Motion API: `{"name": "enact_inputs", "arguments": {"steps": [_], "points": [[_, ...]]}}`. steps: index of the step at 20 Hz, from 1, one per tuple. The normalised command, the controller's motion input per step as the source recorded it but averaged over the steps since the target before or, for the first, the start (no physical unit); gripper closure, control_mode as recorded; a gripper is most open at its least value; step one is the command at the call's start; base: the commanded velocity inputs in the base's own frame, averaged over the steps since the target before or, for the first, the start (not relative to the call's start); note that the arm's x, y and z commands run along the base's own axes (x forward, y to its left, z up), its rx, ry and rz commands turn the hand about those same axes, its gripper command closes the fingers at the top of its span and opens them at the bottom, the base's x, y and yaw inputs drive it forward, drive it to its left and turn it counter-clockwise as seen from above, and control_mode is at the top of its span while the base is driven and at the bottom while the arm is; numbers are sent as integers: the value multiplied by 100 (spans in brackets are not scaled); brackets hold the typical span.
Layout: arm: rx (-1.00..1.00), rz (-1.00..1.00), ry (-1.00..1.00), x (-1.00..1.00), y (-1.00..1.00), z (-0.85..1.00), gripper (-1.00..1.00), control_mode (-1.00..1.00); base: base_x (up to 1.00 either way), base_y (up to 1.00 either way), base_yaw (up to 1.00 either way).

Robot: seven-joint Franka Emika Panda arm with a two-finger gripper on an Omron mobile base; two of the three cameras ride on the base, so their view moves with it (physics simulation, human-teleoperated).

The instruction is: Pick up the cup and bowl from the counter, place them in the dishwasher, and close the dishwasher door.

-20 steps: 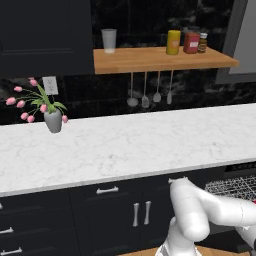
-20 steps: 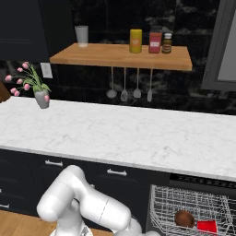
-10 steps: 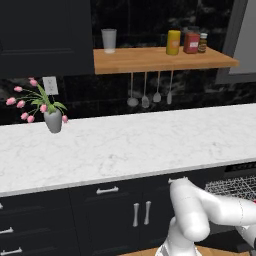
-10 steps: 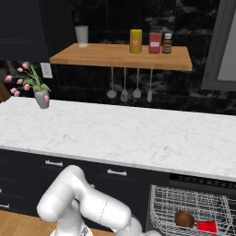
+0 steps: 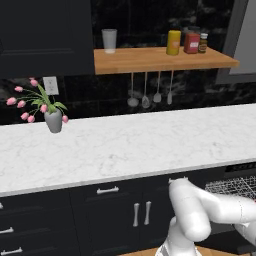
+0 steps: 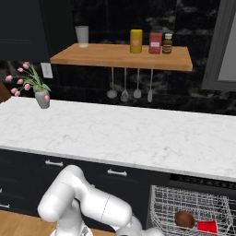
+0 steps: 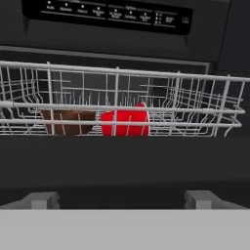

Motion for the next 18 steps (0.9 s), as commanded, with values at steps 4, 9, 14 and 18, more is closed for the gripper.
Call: {"name": "enact_inputs", "arguments": {"steps": [4,9,14,18], "points": [[5,0,-4,-100,-70,-79,-100,-100,0,0,0],[13,0,-16,-100,-56,-20,-100,-100,0,0,0],[15,3,-24,-100,-35,-20,-100,-100,0,0,0],[18,2,-37,-100,-36,0,-100,-100,0,0,0]]}}
